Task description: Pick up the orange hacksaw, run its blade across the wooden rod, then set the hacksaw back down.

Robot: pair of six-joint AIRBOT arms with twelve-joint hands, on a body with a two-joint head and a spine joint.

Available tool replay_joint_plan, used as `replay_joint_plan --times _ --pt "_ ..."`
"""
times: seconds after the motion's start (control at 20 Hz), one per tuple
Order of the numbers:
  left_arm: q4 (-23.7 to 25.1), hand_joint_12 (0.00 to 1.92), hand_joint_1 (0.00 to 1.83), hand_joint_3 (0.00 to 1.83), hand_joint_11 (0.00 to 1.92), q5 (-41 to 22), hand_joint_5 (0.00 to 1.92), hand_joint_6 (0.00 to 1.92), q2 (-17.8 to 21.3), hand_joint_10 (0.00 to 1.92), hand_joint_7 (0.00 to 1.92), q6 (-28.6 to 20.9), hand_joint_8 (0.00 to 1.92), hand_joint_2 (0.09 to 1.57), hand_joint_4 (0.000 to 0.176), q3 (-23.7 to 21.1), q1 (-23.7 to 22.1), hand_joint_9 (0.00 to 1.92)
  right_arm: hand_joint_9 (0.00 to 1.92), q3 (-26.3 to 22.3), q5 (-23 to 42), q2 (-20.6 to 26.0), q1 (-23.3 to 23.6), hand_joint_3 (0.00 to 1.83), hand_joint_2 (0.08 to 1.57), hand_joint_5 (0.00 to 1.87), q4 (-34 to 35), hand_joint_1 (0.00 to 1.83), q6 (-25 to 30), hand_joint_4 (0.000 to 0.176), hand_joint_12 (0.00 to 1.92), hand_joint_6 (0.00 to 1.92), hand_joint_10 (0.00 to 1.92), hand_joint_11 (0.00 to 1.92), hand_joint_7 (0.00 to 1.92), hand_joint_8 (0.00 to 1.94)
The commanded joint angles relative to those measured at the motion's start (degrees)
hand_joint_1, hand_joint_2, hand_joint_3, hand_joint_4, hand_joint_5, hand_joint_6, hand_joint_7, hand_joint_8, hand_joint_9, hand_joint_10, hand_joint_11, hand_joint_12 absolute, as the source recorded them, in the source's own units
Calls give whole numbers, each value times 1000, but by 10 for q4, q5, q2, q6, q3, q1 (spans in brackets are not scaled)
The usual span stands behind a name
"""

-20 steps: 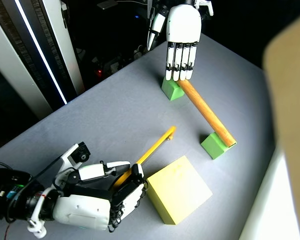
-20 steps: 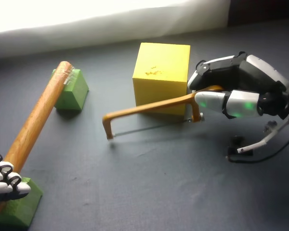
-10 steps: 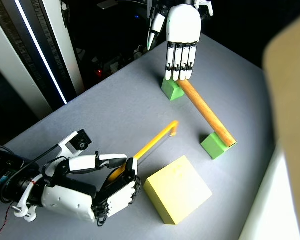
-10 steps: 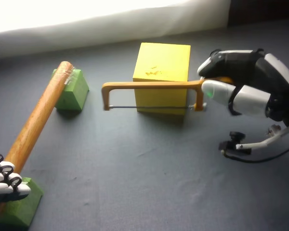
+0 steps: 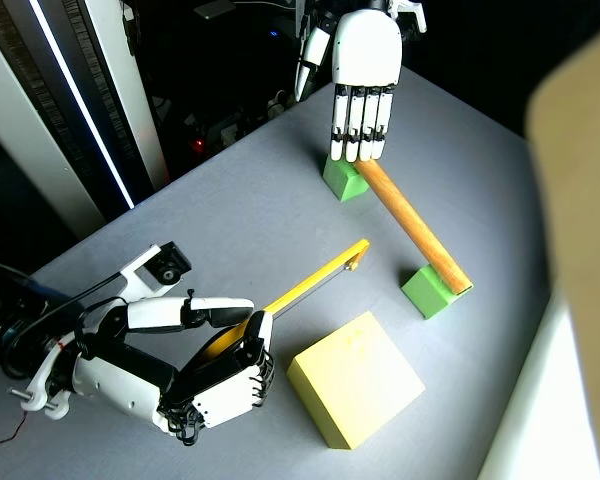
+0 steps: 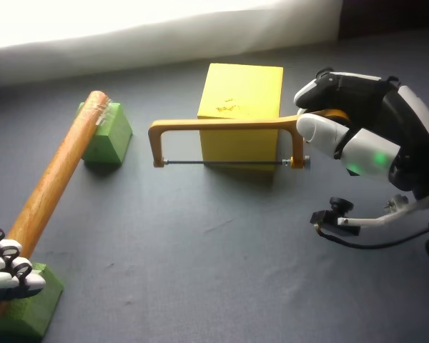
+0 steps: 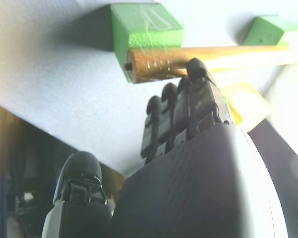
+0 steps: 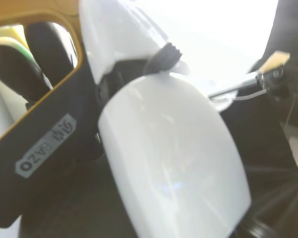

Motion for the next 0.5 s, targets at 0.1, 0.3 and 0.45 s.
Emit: replay_joint_plan --times 0.1,0.3,0.45 --pt "-8 146 27 0 0 -10 104 5 0 2 85 -2 3 1289 0 3 -5 50 931 -6 102 0 13 0 1135 902 -13 1253 10 0 1481 924 1123 803 1003 1169" --pt "-8 190 25 2 0 -10 110 0 0 0 95 -2 0 1286 0 4 -5 56 918 -6 131 -15 34 1 1133 919 3 1249 3 0 1509 900 1155 800 992 1189" --pt "-8 199 9 2 0 -10 89 0 0 0 80 -2 0 1289 0 4 -5 50 917 -6 131 -30 49 1 1134 916 9 1248 -13 0 1515 909 1141 783 991 1187"
